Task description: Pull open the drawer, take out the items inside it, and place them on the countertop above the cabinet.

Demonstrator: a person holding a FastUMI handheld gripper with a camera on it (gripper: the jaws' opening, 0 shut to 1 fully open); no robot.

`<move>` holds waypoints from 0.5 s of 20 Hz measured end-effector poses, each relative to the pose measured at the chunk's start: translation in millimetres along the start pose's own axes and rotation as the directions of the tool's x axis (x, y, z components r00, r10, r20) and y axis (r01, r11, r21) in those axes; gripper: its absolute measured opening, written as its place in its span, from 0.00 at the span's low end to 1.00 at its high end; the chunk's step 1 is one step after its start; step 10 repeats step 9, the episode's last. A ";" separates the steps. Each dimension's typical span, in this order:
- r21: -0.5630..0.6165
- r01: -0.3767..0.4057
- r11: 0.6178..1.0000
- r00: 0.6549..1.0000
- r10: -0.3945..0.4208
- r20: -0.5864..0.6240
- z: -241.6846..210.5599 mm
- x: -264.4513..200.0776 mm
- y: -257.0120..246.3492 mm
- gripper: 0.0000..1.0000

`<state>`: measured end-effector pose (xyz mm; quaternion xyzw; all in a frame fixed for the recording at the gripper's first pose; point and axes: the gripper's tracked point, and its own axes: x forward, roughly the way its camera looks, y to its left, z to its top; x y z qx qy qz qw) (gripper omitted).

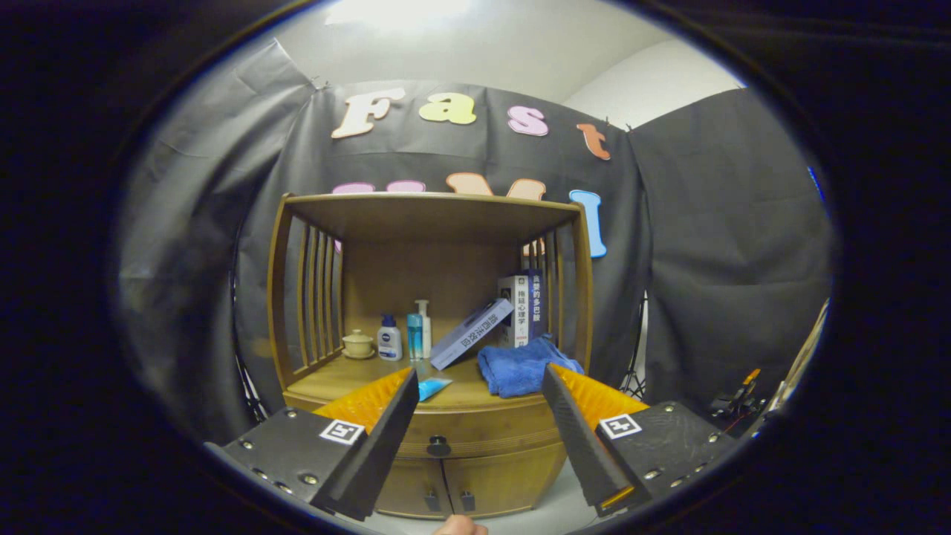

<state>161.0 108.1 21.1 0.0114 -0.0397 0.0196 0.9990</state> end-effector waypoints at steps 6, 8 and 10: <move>-0.023 -0.019 1.000 0.996 0.020 0.082 19.1 -3.6 -5.4 0.99; -0.053 0.007 0.999 0.990 0.001 0.138 33.0 -5.5 -14.3 0.99; -0.062 0.025 0.998 0.986 -0.014 0.166 38.4 -9.3 -19.0 0.99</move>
